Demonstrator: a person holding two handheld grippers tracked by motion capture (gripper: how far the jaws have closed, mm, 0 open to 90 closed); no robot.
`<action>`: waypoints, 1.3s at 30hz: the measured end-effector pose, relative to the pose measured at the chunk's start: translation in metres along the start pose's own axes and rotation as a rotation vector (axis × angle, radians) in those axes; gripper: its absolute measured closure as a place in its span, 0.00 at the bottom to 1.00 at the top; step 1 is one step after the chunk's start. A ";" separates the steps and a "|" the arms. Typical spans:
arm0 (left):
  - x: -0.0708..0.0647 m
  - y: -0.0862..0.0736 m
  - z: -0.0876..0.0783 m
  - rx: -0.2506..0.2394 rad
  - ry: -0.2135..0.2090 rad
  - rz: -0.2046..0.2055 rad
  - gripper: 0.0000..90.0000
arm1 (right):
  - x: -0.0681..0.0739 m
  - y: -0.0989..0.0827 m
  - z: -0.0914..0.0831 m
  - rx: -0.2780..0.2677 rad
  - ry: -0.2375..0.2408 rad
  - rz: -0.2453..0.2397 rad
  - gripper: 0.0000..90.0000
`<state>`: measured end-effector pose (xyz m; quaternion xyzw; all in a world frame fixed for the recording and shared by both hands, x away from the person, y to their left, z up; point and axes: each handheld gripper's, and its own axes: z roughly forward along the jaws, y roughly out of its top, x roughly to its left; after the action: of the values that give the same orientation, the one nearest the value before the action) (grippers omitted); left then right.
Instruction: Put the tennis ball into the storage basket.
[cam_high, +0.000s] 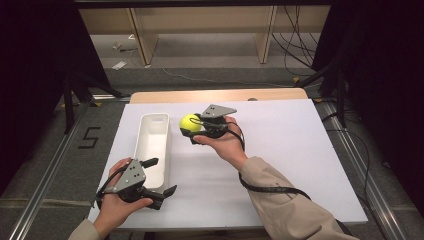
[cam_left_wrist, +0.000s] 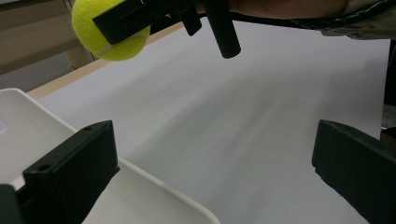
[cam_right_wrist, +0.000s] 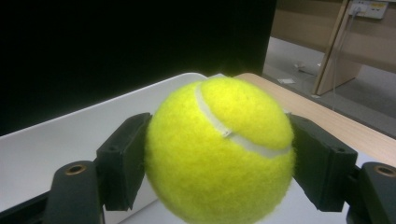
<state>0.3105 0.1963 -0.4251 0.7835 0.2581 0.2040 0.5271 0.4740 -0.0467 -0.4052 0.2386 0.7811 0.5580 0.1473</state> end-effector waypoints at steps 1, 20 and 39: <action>0.000 0.000 0.000 0.000 0.000 0.000 0.00 | 0.000 0.000 0.000 0.000 0.001 0.001 0.30; 0.000 0.000 0.000 0.000 -0.003 -0.004 0.00 | 0.005 0.002 0.008 -0.001 0.013 0.000 0.30; -0.001 0.000 0.000 0.001 -0.003 -0.004 0.00 | 0.010 0.006 0.017 -0.006 0.026 -0.002 0.30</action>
<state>0.3099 0.1962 -0.4249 0.7835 0.2588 0.2016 0.5277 0.4748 -0.0261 -0.4051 0.2299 0.7815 0.5633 0.1382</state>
